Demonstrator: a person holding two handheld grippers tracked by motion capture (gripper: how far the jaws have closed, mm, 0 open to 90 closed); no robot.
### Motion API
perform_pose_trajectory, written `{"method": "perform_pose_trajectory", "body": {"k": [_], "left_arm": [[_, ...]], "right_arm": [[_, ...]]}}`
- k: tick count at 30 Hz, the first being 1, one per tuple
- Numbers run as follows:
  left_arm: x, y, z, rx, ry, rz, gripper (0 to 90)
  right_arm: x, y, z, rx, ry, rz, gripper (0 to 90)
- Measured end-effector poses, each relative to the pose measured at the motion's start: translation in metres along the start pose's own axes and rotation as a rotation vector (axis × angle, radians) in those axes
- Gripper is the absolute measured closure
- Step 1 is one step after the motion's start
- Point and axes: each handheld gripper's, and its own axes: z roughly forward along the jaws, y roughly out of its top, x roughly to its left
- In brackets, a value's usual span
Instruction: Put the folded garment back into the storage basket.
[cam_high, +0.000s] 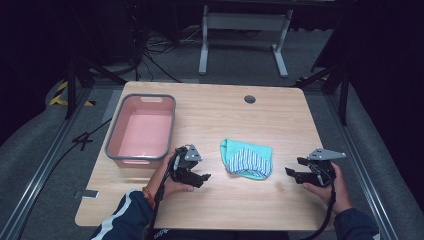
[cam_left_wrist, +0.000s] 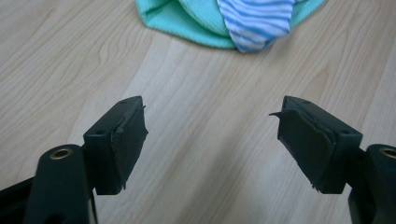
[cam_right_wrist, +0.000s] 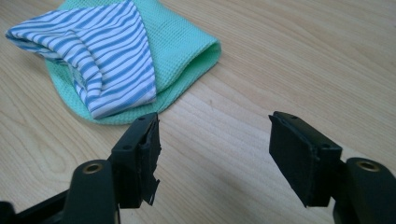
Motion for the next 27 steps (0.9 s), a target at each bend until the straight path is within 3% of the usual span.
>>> {"method": "perform_pose_trajectory", "body": {"k": [6,9,19,24,27], "left_arm": [[0.003,0.014,0.009,-0.006,-0.01,-0.006,24.0],[0.006,0.025,0.015,-0.017,-0.011,-0.009,24.0],[0.009,0.04,0.03,-0.009,-0.007,-0.011,23.9],[0.014,0.048,0.031,-0.026,-0.001,-0.041,23.9],[0.017,0.054,0.032,-0.024,0.007,-0.038,23.9]], "right_arm": [[0.006,0.01,0.002,-0.007,-0.02,-0.06,33.5],[0.008,0.015,0.005,-0.008,-0.002,-0.083,35.7],[0.005,0.021,0.011,-0.001,0.007,-0.055,34.0],[0.003,0.028,0.016,0.0,0.004,-0.027,32.8],[0.003,0.032,0.019,0.011,0.011,-0.02,32.3]]}}
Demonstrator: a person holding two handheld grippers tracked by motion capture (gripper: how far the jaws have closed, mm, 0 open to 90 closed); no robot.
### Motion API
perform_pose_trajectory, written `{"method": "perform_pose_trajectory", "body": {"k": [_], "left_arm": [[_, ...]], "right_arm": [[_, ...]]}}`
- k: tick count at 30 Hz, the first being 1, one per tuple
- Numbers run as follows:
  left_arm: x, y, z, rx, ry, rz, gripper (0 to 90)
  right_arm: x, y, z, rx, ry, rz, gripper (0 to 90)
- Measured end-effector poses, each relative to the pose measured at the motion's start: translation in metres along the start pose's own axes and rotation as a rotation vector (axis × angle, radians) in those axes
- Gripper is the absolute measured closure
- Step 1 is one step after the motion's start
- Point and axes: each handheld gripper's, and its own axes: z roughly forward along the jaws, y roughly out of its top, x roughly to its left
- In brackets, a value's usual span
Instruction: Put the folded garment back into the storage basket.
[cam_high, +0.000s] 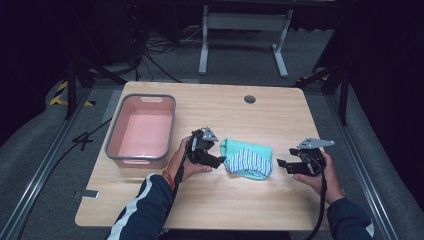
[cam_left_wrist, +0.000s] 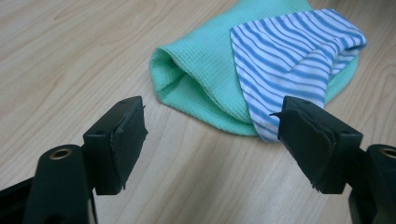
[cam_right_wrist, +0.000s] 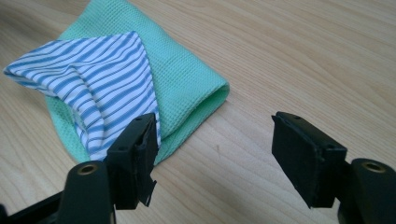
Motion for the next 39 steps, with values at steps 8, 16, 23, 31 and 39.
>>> {"method": "perform_pose_trajectory", "body": {"k": [8,16,23,31,39], "left_arm": [[0.002,0.013,0.011,0.008,-0.004,-0.003,23.9],[0.001,0.025,0.024,0.031,0.004,0.001,23.8],[0.001,0.032,0.033,0.059,0.013,-0.001,23.2],[0.003,0.032,0.04,0.09,0.034,-0.025,22.6],[0.004,0.031,0.047,0.117,0.041,-0.062,22.7]], "right_arm": [[0.0,0.013,0.009,0.0,0.0,0.009,33.3],[-0.001,0.024,0.02,-0.005,0.0,0.028,33.3],[0.003,0.028,0.031,0.02,-0.002,0.014,33.3],[0.007,0.03,0.039,0.037,0.005,0.014,32.8],[0.01,0.032,0.046,0.063,-0.013,0.006,31.9]]}}
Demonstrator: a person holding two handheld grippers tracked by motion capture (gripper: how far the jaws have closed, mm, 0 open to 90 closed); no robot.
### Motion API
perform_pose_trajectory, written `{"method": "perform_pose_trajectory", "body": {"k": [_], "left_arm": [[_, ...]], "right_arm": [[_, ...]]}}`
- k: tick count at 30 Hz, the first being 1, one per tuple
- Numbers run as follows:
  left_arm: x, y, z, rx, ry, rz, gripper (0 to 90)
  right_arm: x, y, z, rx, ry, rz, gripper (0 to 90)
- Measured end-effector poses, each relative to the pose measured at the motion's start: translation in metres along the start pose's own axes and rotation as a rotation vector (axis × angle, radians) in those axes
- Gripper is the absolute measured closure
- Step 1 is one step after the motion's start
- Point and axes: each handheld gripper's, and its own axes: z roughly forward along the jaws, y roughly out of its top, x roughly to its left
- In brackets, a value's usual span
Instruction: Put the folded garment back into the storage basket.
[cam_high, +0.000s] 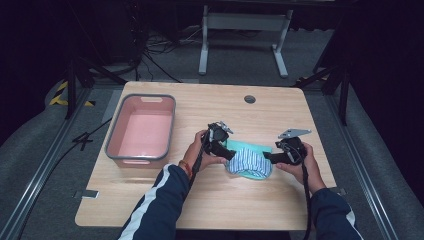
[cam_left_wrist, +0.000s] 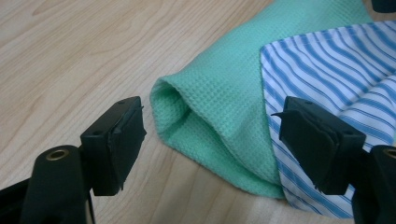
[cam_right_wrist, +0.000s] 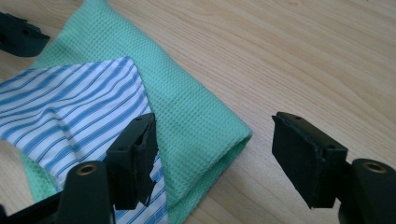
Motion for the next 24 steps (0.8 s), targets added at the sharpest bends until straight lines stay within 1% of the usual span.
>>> {"method": "perform_pose_trajectory", "body": {"k": [1,2,3,4,5,6,7,8,9,10,11,12,13,14,16,19,21,22,24], "left_arm": [[0.001,0.0,0.001,0.004,-0.005,-0.01,22.6],[0.001,-0.001,0.002,0.009,-0.003,-0.024,22.6],[0.002,-0.001,0.005,0.022,0.003,-0.031,22.6],[0.002,-0.001,0.005,0.022,0.003,-0.031,22.6],[0.002,-0.002,0.006,0.026,-0.003,-0.053,22.6],[0.003,-0.002,0.006,0.028,0.0,-0.055,22.6],[0.003,-0.003,0.007,0.023,-0.006,-0.073,22.5],[0.004,-0.003,0.007,0.024,-0.006,-0.077,22.4],[0.004,-0.002,0.008,0.019,0.001,-0.085,22.3],[0.005,-0.002,0.008,0.015,0.003,-0.094,22.3],[0.005,-0.001,0.008,0.009,0.005,-0.112,21.6],[0.006,-0.001,0.009,0.006,0.0,-0.117,21.6],[0.005,0.0,0.012,0.016,0.012,-0.125,21.0],[0.005,0.001,0.014,0.027,0.025,-0.123,20.9],[0.004,0.001,0.018,0.042,0.034,-0.132,20.2],[0.004,0.001,0.025,0.064,0.048,-0.154,20.2],[0.003,0.001,0.026,0.052,0.057,-0.161,19.4],[0.003,0.001,0.027,0.052,0.062,-0.162,19.4],[0.002,0.001,0.027,0.055,0.071,-0.163,19.4]], "right_arm": [[0.0,0.0,0.002,0.007,0.004,0.007,31.5],[0.0,0.0,0.002,0.007,0.004,0.007,31.5],[0.0,0.0,0.004,0.009,0.009,0.018,31.5],[0.0,0.0,0.004,0.009,0.009,0.018,31.5],[0.0,0.0,0.005,0.01,0.012,0.021,31.5],[0.001,0.0,0.006,0.012,0.011,0.024,31.3],[0.001,0.0,0.007,0.014,0.012,0.022,31.0],[0.002,0.0,0.008,0.02,0.019,0.024,30.8],[0.004,0.001,0.009,0.027,0.019,0.029,30.8],[0.004,0.001,0.011,0.031,0.014,0.023,30.7],[0.005,0.001,0.011,0.036,0.012,0.025,30.4],[0.006,0.001,0.012,0.039,0.013,0.026,30.2],[0.006,0.001,0.014,0.049,0.004,0.031,30.0],[0.005,0.001,0.015,0.056,-0.001,0.033,29.8],[0.004,0.0,0.018,0.061,-0.003,0.051,29.5],[0.003,-0.001,0.022,0.069,0.008,0.061,28.3],[0.003,-0.002,0.024,0.072,0.013,0.074,28.2],[0.002,-0.002,0.025,0.074,0.014,0.07,28.1],[0.003,-0.003,0.029,0.087,0.011,0.076,26.2]]}}
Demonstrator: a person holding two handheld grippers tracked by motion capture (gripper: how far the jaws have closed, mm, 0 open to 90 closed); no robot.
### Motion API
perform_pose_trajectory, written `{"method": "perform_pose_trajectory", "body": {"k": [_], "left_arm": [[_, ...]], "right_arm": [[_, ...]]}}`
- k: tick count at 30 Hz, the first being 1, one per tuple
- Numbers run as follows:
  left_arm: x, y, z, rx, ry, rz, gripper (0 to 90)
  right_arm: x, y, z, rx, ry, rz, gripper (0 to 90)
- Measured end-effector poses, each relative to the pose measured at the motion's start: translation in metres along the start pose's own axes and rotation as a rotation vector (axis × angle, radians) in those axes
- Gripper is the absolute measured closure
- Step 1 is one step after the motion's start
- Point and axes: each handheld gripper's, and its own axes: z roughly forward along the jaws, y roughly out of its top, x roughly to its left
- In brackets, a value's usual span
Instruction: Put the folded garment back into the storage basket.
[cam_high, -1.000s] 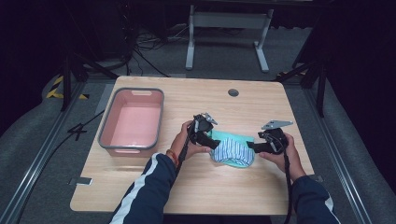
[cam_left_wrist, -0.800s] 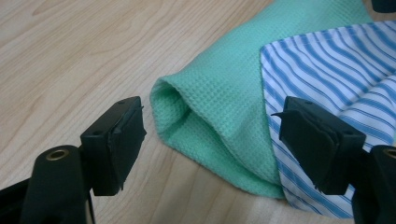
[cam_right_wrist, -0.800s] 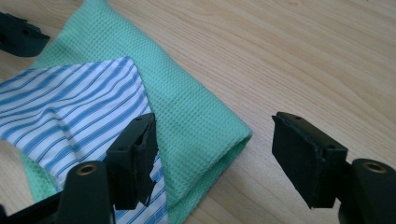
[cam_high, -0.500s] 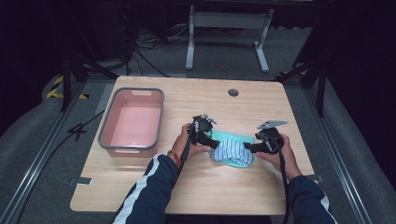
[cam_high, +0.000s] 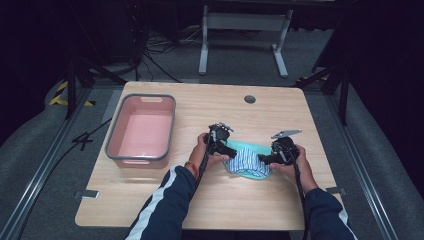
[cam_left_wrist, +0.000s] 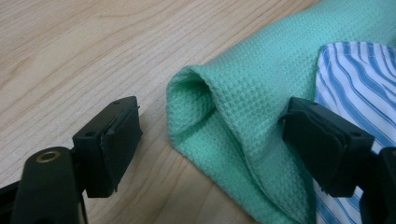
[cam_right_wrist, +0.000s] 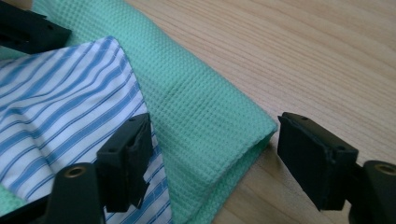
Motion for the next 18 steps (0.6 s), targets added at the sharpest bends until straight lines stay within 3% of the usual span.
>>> {"method": "perform_pose_trajectory", "body": {"k": [7,11,15,18], "left_arm": [[-0.006,-0.0019,0.0027,0.006,0.07,0.018,15.7],[-0.007,-0.0018,0.0028,0.005,0.077,0.01,15.7],[-0.0089,-0.0021,0.0011,0.003,0.074,0.018,21.9],[-0.01,-0.003,-0.0013,-0.011,0.055,0.04,35.6]], "right_arm": [[-0.0018,-0.0009,0.0035,0.007,-0.004,0.036,19.8],[0.0026,0.0001,0.004,0.012,-0.005,0.007,25.2],[0.005,0.0017,0.0037,0.018,-0.002,-0.005,28.8],[0.0062,0.0023,0.0033,0.02,0.005,-0.013,34.1]]}}
